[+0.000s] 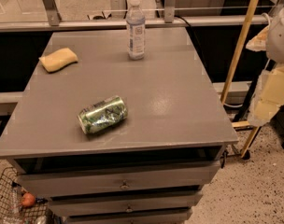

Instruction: Pick green can

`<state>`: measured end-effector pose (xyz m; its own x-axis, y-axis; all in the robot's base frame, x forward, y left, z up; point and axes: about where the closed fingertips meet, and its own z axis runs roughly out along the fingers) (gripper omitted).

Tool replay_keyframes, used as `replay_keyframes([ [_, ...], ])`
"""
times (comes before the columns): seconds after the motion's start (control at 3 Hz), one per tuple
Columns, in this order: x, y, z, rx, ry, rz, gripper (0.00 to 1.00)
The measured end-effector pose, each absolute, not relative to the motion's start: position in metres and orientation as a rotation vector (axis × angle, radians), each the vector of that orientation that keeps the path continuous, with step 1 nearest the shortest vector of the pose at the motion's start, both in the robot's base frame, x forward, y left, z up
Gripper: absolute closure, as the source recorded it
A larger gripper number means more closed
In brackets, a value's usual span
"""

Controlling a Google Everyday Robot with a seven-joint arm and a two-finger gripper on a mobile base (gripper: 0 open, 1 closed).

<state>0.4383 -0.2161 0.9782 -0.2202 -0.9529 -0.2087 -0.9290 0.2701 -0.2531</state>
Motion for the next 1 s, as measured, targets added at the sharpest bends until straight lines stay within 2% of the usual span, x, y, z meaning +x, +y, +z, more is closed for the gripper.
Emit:
replay_keyframes([
  [0.67,0.447,-0.203,0.975,-1.758,2.165,-0.066,0.00],
  [1.0,0.461,-0.150,0.968,-1.930,1.976,-0.012,0.00],
])
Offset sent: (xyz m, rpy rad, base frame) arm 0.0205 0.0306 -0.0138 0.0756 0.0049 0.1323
